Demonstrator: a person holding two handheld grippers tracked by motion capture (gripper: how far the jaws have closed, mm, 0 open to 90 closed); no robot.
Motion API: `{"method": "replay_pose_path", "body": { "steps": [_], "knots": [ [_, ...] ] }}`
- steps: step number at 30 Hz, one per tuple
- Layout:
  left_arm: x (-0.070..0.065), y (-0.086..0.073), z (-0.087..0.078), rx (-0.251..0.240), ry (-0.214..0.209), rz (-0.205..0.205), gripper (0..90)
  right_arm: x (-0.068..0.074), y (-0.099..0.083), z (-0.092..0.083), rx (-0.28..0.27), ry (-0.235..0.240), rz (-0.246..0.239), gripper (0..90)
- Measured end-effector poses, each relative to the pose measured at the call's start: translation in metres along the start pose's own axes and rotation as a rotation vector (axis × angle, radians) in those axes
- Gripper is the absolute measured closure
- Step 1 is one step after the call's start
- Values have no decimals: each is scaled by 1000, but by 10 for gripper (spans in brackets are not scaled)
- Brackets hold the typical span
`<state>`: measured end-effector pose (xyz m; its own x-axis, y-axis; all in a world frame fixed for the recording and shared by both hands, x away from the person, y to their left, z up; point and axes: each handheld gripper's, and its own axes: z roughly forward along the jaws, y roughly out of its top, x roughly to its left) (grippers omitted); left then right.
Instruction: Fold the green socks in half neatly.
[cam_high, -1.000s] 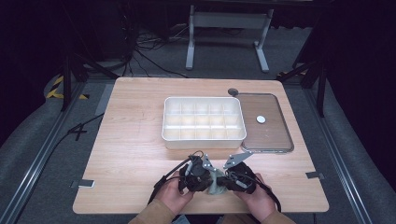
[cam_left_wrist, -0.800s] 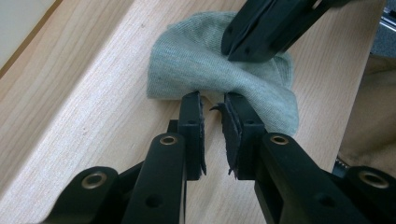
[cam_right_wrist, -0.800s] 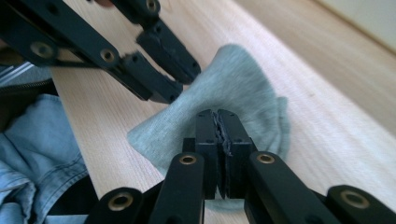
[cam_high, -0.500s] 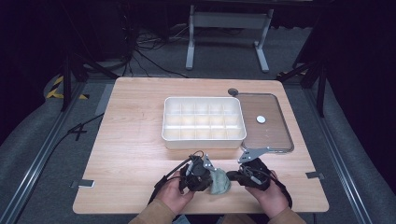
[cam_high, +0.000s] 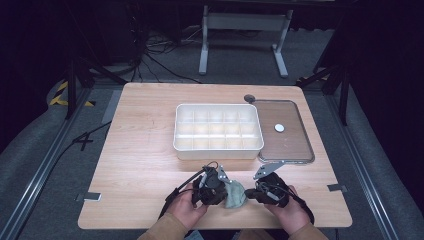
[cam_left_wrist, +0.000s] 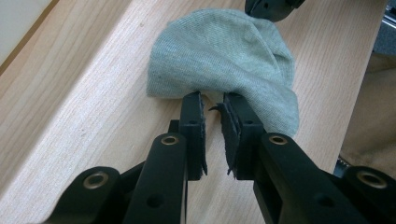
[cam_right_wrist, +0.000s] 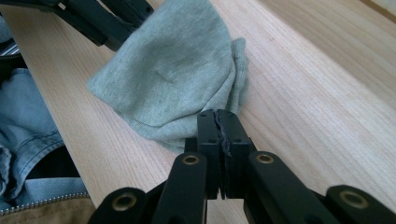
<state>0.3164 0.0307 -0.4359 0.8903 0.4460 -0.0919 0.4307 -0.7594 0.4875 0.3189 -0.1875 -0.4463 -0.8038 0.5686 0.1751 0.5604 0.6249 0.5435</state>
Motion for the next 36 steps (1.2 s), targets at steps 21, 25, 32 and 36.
{"method": "replay_pose_path", "body": {
  "steps": [21,25,32,36],
  "knots": [
    [-3,4,-2,-27,13,18,789,11,3,10,7,30,-5,884],
    [-5,5,-2,-26,17,28,790,12,4,11,5,33,-11,884],
    [-9,9,-1,-32,20,42,796,14,4,13,-1,35,-15,887],
    [-12,11,0,-39,18,49,797,15,4,14,0,36,-9,887]
  ]
}}
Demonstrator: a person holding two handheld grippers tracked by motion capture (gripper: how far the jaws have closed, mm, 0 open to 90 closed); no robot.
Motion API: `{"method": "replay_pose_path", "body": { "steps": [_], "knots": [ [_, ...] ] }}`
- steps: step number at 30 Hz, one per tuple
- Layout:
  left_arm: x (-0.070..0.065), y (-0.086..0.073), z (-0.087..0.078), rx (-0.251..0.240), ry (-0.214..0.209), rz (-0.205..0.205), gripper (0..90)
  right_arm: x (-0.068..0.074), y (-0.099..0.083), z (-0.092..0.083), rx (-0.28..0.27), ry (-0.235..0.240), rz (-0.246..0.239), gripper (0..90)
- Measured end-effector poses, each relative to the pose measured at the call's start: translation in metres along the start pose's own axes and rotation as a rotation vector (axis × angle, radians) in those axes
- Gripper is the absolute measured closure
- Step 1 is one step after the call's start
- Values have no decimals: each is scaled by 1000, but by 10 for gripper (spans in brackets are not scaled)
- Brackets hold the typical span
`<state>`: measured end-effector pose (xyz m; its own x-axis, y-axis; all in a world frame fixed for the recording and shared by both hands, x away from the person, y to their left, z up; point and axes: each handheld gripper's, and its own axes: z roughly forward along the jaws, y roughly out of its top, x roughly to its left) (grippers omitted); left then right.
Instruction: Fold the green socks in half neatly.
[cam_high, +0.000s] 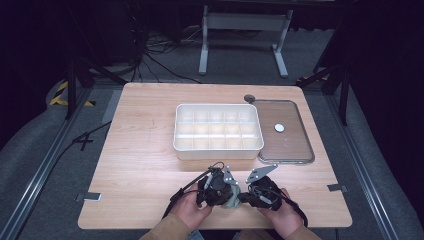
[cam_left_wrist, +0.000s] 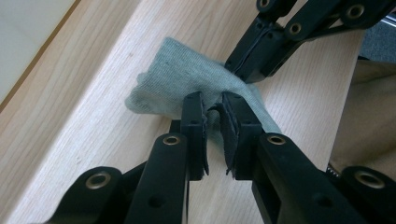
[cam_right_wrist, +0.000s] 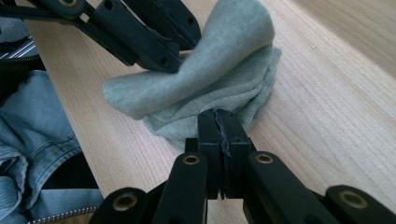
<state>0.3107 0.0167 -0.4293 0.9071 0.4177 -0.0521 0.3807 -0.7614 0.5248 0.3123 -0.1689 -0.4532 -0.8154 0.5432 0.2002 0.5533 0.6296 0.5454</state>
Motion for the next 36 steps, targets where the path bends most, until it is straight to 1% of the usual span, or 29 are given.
{"method": "replay_pose_path", "body": {
  "steps": [1,2,3,4,5,6,8,11,12,17,20,21,25,28,30,31,34,36],
  "knots": [
    [0,1,0,7,-1,11,797,0,0,0,0,0,0,887],
    [-2,2,2,1,-2,11,797,0,0,0,0,0,0,887],
    [-3,3,3,7,-3,9,797,-1,0,0,2,1,-2,887],
    [-4,4,4,7,1,17,797,-1,0,1,-1,1,-3,887],
    [-5,4,5,6,-4,24,797,-1,0,1,0,0,-2,887],
    [-5,4,6,6,-4,17,797,-1,-1,1,-1,1,-1,887],
    [-5,5,6,5,-8,16,796,-1,-1,1,-2,1,-1,887],
    [-5,7,10,18,-16,23,795,-1,-1,1,2,-3,-6,887],
    [-5,8,11,31,-13,20,795,-1,-1,1,5,-5,-5,886],
    [-5,8,14,28,-21,4,800,-1,-2,1,20,-10,0,883],
    [-5,8,15,25,-18,2,803,-2,-2,-1,25,-15,5,845],
    [-5,8,15,25,-18,2,803,-2,-2,-1,25,-15,5,845],
    [-4,7,13,31,-19,0,803,-6,-2,-7,12,-9,18,821],
    [-5,7,13,31,-18,4,803,-8,-2,-12,-9,-14,22,806],
    [-5,7,13,25,-17,4,803,-8,-1,-16,-27,-21,31,795],
    [-4,7,13,32,-19,4,803,-8,-1,-17,-35,-21,39,794],
    [-4,7,13,28,-20,-1,802,-8,0,-20,-57,-24,40,791],
    [-4,7,13,30,-17,3,802,-7,1,-21,-71,-25,41,769]
  ]
}}
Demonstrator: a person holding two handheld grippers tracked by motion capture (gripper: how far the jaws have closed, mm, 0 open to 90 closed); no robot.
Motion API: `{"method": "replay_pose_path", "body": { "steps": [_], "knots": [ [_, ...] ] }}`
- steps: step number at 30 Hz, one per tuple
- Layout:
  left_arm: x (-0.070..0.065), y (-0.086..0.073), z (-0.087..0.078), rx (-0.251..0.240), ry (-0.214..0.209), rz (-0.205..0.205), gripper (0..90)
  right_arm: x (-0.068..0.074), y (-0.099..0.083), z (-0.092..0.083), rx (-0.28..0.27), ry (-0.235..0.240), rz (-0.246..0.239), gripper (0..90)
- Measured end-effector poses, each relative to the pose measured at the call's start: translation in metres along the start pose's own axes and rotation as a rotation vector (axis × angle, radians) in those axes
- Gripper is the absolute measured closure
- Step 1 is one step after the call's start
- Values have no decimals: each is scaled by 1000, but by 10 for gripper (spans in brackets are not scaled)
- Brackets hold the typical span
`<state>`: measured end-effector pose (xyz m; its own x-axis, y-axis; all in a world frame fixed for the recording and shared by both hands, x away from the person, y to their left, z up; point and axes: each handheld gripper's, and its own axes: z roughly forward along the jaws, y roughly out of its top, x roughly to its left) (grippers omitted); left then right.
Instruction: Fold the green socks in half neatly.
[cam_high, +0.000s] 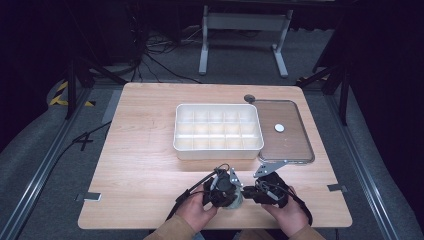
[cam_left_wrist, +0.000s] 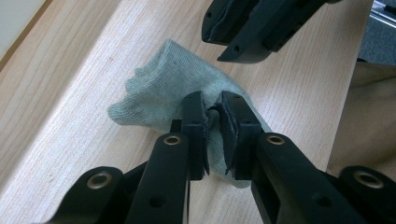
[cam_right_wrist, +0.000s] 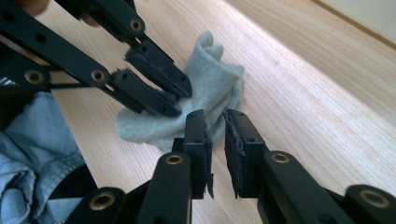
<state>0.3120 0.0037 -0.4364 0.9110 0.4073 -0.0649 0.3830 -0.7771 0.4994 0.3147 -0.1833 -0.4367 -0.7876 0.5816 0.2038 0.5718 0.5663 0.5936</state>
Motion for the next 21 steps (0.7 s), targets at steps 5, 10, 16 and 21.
{"method": "replay_pose_path", "body": {
  "steps": [5,10,16,21],
  "knots": [
    [-1,0,0,-7,2,1,802,3,2,1,-17,-6,4,761],
    [-1,0,0,-2,8,6,813,6,4,8,10,-8,-7,810],
    [-7,-4,-6,-9,11,14,843,6,5,15,39,-18,-15,830],
    [-12,-15,-20,-29,-20,-26,829,8,6,18,50,-15,-18,830]
  ]
}}
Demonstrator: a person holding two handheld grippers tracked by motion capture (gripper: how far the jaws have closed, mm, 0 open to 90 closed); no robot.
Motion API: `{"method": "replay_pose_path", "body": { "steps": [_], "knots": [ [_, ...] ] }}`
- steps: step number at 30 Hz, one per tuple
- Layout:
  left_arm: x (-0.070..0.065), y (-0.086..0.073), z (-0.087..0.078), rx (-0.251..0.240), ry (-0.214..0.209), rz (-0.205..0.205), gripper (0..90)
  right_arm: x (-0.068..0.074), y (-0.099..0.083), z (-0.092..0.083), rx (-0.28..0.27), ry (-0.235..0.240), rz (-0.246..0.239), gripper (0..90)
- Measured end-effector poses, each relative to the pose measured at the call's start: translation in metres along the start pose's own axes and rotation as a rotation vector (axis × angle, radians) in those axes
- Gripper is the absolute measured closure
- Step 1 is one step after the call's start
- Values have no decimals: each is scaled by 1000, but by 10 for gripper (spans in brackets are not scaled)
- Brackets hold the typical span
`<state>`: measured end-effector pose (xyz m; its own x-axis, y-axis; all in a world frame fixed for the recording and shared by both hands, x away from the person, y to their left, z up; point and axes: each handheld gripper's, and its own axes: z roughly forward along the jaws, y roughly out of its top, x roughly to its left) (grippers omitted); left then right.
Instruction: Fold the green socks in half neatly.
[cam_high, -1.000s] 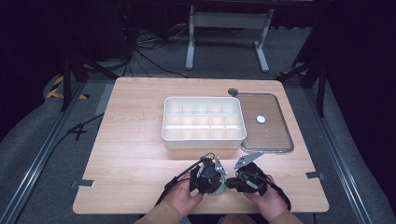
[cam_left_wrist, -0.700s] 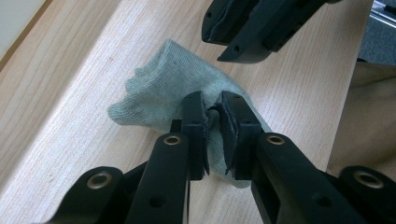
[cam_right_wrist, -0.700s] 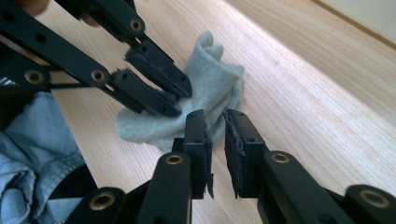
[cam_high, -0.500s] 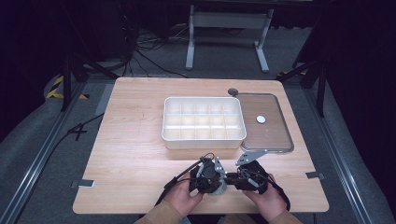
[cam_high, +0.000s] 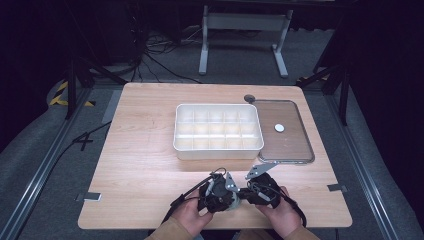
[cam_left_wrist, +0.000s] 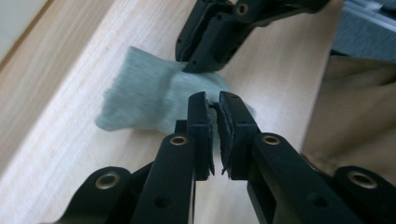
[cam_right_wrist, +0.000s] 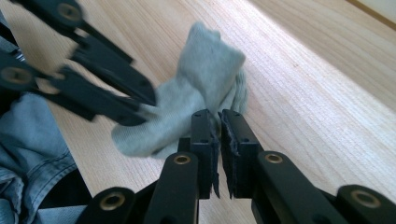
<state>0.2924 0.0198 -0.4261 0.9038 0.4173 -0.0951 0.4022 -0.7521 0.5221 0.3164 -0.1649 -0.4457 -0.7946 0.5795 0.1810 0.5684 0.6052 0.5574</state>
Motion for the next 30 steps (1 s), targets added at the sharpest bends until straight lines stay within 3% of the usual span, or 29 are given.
{"method": "replay_pose_path", "body": {
  "steps": [2,5,9,19,24,30],
  "knots": [
    [-1,-3,-1,-7,-23,-19,820,0,0,2,8,-1,2,832],
    [-4,-3,2,4,-24,-18,813,1,0,3,12,-1,2,833],
    [-7,1,16,35,-7,-6,810,0,0,3,13,-1,-1,834],
    [-5,7,21,42,18,4,820,-3,-5,1,21,10,26,821],
    [2,7,21,48,-1,-1,832,-14,-1,-12,-66,7,62,703],
    [3,8,22,48,-2,0,834,-19,10,-17,-135,47,88,609]
  ]
}}
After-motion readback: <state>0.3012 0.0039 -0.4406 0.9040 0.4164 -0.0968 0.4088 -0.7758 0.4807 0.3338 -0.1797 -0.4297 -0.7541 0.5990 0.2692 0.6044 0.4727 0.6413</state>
